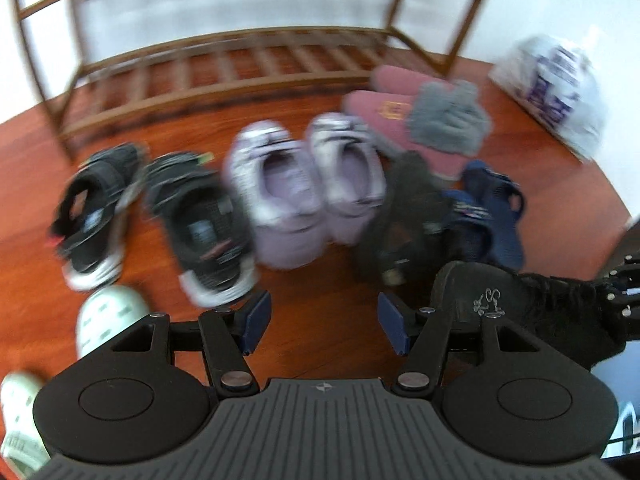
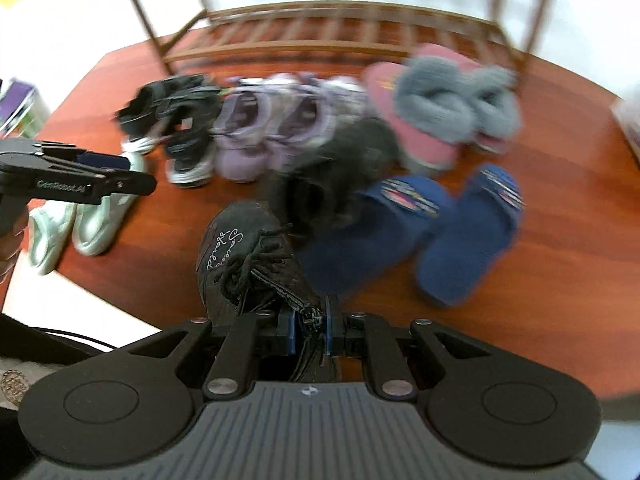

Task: Organize scattered shoes
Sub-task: 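Carry the black sneaker toward the white bag and release it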

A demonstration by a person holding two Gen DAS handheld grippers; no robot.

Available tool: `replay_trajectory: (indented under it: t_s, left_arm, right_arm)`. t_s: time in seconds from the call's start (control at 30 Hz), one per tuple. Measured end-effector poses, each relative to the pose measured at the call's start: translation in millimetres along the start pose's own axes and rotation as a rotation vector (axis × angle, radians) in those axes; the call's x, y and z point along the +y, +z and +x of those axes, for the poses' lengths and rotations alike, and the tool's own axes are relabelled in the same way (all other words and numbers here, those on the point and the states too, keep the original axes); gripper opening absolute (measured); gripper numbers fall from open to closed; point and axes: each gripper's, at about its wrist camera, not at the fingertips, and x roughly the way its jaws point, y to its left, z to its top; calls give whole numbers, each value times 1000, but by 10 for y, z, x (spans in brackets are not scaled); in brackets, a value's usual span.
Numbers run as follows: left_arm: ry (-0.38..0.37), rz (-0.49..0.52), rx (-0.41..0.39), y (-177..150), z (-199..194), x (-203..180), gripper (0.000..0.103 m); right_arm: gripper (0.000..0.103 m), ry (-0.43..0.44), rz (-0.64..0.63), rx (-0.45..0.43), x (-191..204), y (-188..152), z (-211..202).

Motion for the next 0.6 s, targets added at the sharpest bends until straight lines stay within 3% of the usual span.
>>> replay_trajectory:
  t_s: [0.23,0.6]
  left_arm:
    - [-34,65,13,258,372,-451,62]
    - [29,53,72,410,725,-755,58]
  right_arm:
    - [15,-81,128,-22,-694,-100,8]
    - [15,-203,314,-57,-1788,-226,64]
